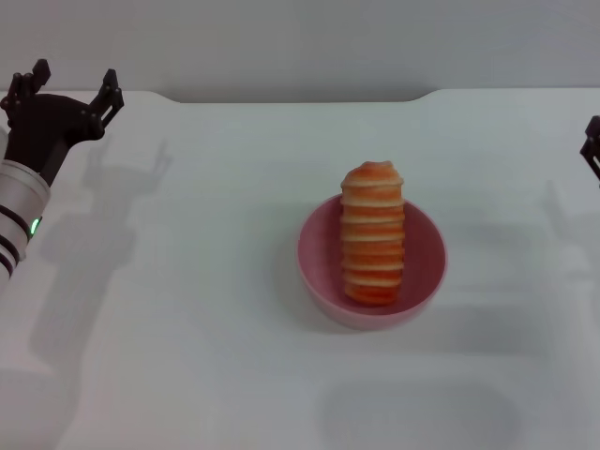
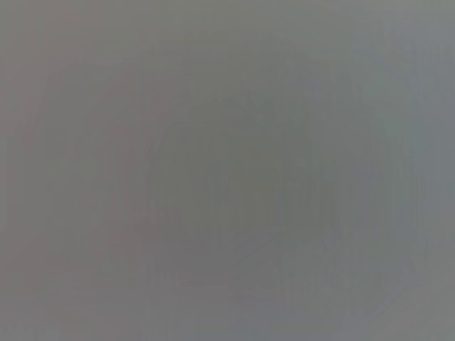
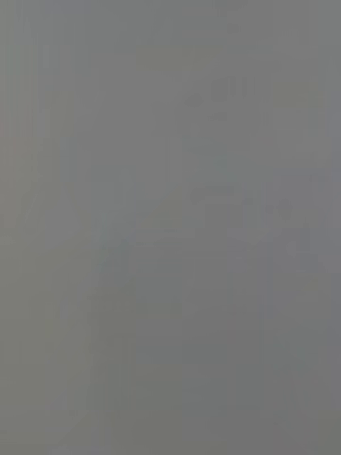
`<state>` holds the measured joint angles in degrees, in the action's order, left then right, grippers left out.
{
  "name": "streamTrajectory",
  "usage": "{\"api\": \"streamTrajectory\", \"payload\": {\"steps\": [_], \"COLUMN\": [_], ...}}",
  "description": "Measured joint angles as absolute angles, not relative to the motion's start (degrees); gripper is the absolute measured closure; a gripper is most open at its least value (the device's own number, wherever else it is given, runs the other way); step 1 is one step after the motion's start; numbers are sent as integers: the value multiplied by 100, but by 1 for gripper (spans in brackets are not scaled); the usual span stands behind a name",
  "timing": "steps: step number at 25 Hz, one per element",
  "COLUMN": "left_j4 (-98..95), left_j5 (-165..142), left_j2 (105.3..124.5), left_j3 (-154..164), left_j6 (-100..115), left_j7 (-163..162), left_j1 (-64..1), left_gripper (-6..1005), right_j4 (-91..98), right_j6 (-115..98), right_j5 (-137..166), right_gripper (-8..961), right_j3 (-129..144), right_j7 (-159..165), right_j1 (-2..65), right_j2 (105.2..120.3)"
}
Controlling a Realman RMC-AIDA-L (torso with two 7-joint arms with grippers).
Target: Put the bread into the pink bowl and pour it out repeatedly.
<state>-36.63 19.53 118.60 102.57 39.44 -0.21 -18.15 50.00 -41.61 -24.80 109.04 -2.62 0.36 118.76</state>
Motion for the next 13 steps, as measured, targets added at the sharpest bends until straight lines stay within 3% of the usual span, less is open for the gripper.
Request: {"api": "streamTrajectory", "payload": {"steps": [13], "left_j4": [-3532], "left_j5": [1967], "left_j2": [11850], "left_j3": [10352], "left_j6": [3874], "left_j7": [-2], "left_j1": [-1867], "left_gripper": [133], "right_j4": [5157], "right_j6": [-4193], "right_j5": [-2329], "right_gripper": [138], "right_j3": [10997], "right_j7": [-282], "right_j1": [83], "right_j2": [11847]}}
